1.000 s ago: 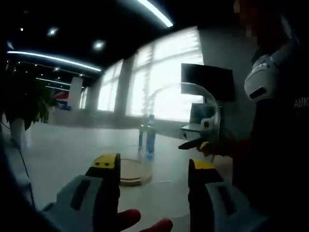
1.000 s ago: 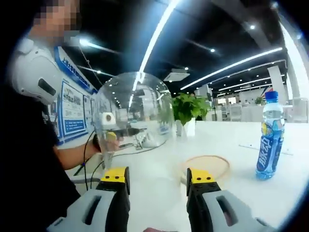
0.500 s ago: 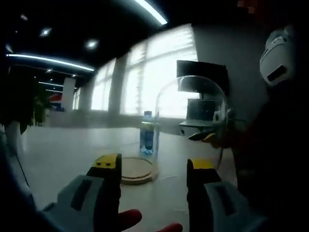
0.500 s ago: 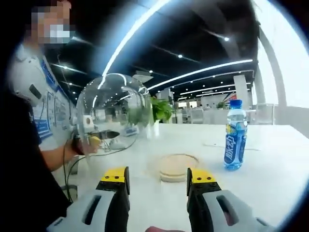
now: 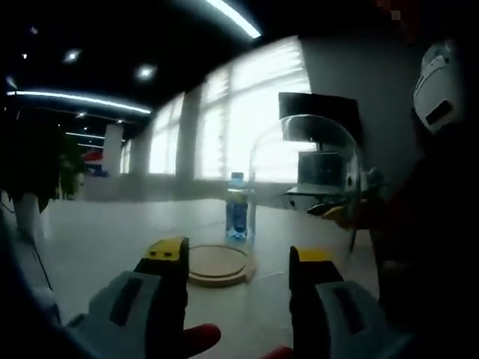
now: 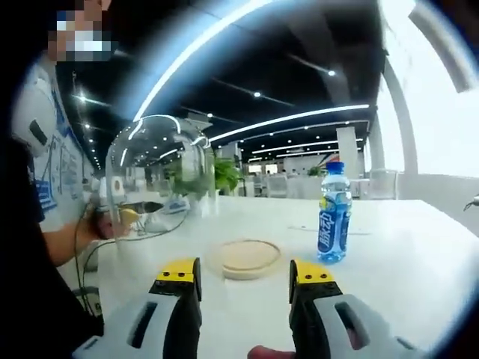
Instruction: Open the cover put in the Mizone put the cover back on
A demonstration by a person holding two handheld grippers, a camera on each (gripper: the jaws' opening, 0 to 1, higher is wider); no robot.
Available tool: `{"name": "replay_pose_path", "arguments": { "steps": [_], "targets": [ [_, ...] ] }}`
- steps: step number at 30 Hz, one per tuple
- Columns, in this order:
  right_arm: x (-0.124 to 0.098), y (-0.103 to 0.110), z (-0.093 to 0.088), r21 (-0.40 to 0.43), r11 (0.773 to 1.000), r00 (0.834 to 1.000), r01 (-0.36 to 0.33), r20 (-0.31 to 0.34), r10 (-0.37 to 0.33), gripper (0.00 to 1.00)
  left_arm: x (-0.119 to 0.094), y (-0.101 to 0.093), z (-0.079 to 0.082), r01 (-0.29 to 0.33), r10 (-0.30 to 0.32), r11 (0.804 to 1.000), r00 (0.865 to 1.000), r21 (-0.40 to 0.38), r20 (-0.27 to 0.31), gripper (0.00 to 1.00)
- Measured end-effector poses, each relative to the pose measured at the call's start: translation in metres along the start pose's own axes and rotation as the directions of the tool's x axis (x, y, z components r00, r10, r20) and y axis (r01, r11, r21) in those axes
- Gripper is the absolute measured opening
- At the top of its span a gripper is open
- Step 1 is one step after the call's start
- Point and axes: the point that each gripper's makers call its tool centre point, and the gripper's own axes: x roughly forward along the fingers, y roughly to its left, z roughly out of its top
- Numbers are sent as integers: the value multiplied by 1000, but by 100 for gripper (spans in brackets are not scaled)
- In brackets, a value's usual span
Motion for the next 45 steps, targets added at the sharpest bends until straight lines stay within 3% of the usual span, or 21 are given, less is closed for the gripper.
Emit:
{"name": "replay_pose_path", "arguments": {
  "steps": [5,9,17,26,35,45],
  "targets": [
    [4,-13,-4,-15,999,1000,29,5,-29,28,2,3,-6,-57,57,998,998,-15,-9,42],
    [7,-18,-12,-45,998,999,52,-11,-53,28,0,2,-9,-81,81,997,996,1,-32,41],
    [9,-26,-15,-76,994,997,78,-1,-79,28,-1,17,-20,-152,154,988,985,35,-73,40],
    [0,-44,-20,-99,990,994,104,-14,-106,30,13,18,-38,-136,140,990,987,46,-84,40],
    [0,-50,-26,-116,983,988,144,-30,-148,30,11,21,-44,-134,136,991,987,30,-81,37],
    [7,-51,-29,-95,985,988,146,-35,-150,30,14,22,-49,-141,142,990,987,27,-78,35]
  ]
}}
